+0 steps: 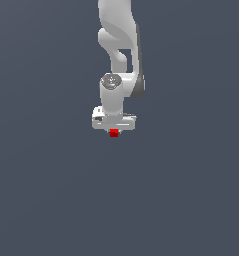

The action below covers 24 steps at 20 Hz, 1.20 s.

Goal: Lift up the red cube by 0.2 meters.

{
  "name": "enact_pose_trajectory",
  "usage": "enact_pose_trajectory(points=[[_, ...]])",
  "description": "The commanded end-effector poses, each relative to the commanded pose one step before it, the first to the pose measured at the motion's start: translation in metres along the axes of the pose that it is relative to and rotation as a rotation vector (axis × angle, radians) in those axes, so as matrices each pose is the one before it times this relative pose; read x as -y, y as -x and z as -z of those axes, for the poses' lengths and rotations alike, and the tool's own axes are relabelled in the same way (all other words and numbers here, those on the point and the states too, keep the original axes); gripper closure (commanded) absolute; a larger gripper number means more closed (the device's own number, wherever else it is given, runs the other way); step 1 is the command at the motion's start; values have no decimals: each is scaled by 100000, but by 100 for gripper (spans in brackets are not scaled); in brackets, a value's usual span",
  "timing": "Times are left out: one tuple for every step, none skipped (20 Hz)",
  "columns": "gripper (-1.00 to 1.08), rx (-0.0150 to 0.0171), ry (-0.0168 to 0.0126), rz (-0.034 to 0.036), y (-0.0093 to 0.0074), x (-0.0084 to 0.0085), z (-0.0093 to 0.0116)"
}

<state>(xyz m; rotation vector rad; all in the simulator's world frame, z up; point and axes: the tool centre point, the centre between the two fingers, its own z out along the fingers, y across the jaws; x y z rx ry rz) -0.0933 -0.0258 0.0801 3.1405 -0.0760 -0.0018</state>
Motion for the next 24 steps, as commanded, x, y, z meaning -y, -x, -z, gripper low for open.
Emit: enact_pose_trajectory(points=[[108, -121, 1, 2, 25, 0, 2102], [108, 0, 0, 0, 16, -1, 920], [108, 0, 0, 0, 14, -1, 963], [108, 0, 0, 0, 11, -1, 972], [108, 0, 0, 0, 8, -1, 938], [108, 0, 0, 0, 5, -1, 902], [108, 0, 0, 0, 2, -1, 866], [108, 0, 0, 0, -2, -1, 828], [108, 0, 0, 0, -5, -1, 788], [108, 0, 0, 0, -8, -1, 746], [108, 0, 0, 0, -11, -1, 700], [108, 0, 0, 0, -13, -1, 650], [108, 0, 0, 0, -14, -1, 596], [108, 0, 0, 0, -16, 0, 541], [108, 0, 0, 0, -18, 0, 486], [108, 0, 0, 0, -20, 0, 432], [108, 0, 0, 0, -22, 0, 378], [108, 0, 0, 0, -23, 0, 325], [108, 0, 0, 0, -23, 0, 273], [108, 0, 0, 0, -22, 0, 222], [108, 0, 0, 0, -19, 0, 171], [108, 0, 0, 0, -15, 0, 121], [108, 0, 0, 0, -9, 0, 71], [108, 0, 0, 0, -3, 0, 24]])
